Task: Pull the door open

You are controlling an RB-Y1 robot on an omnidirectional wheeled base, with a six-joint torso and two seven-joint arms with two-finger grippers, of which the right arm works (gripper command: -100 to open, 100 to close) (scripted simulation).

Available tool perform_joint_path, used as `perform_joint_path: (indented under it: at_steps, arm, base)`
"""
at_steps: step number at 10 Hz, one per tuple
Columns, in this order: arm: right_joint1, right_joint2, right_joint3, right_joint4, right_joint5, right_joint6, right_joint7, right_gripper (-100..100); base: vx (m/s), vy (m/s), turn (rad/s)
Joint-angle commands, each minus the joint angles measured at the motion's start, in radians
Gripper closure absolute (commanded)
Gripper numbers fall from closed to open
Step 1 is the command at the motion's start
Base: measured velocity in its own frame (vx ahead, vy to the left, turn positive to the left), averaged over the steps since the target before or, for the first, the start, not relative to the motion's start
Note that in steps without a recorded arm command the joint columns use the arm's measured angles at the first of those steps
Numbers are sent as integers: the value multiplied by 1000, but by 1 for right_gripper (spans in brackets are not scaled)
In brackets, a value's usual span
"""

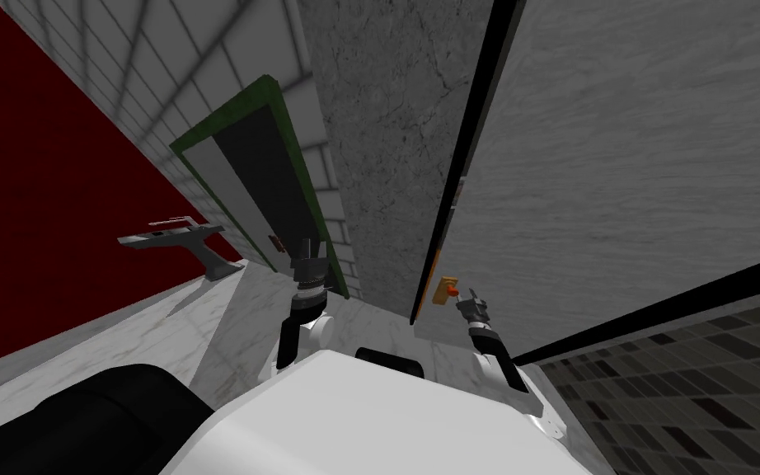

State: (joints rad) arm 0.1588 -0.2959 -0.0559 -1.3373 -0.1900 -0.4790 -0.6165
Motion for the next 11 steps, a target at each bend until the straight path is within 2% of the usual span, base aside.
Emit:
perform_joint_path:
  at_steps: [1, 4, 5, 7, 8, 10, 11]
  arm:
    - [3, 17, 21, -10, -22, 10, -37, -100]
    - [10, 33, 29, -29, -84, 33, -113, -100]
    - [10, 33, 29, -29, -84, 33, -120, -100]
    - [16, 45, 36, -44, -132, 51, -179, -100]
    - [16, 45, 36, -44, -132, 51, -184, -100]
    - [22, 57, 43, -60, -183, 70, -244, -100]
    - [22, 57, 43, -60, -183, 70, -252, -100]
  base:
    - [-86, -54, 64]
    - [-103, -42, 79]
    - [-55, -36, 37]
    - [-57, -33, 82]
    - [-63, -25, 41]
    - [-71, -15, 133]
    - [-63, 12, 63]
